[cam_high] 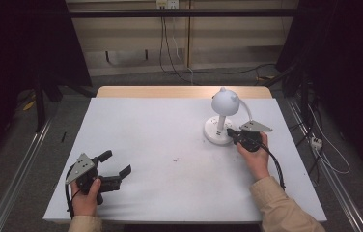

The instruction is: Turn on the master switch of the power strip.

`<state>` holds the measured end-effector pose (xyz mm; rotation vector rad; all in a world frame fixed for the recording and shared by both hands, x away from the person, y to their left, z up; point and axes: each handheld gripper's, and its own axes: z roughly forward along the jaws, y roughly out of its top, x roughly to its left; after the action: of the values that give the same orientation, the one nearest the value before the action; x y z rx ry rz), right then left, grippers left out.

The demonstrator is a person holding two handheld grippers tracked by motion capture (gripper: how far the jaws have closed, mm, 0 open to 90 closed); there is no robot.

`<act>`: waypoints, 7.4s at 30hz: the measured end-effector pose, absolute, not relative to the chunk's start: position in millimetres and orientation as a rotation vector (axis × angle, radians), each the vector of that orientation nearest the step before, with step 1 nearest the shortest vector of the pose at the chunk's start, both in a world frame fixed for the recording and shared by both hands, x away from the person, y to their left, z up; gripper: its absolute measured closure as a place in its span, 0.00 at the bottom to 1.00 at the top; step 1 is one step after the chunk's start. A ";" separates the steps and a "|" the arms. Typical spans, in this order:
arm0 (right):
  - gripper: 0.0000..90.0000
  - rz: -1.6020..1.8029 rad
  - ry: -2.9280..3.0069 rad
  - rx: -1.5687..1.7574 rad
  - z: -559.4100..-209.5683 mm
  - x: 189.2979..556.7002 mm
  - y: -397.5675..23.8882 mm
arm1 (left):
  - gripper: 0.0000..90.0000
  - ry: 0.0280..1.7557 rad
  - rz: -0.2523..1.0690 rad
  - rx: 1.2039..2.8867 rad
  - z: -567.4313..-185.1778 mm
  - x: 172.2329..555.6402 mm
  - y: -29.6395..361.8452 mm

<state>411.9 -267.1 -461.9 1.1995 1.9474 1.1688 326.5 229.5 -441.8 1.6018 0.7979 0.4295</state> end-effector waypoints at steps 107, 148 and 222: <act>0.59 1.239 1.879 1.349 -451.4 405.2 -269.0 | 0.05 0.800 0.421 1.583 -441.5 328.1 228.1; 0.17 1.329 1.942 1.337 -444.5 376.8 -269.5 | 0.05 0.805 0.419 1.577 -440.9 329.0 228.0; 0.15 1.352 2.011 1.243 -443.4 316.7 -289.5 | 0.04 0.810 0.418 1.573 -441.5 330.0 228.6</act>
<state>316.7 -289.5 -443.4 1.2427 2.0113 1.3520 330.0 228.6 -441.5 1.5731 0.8099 0.4182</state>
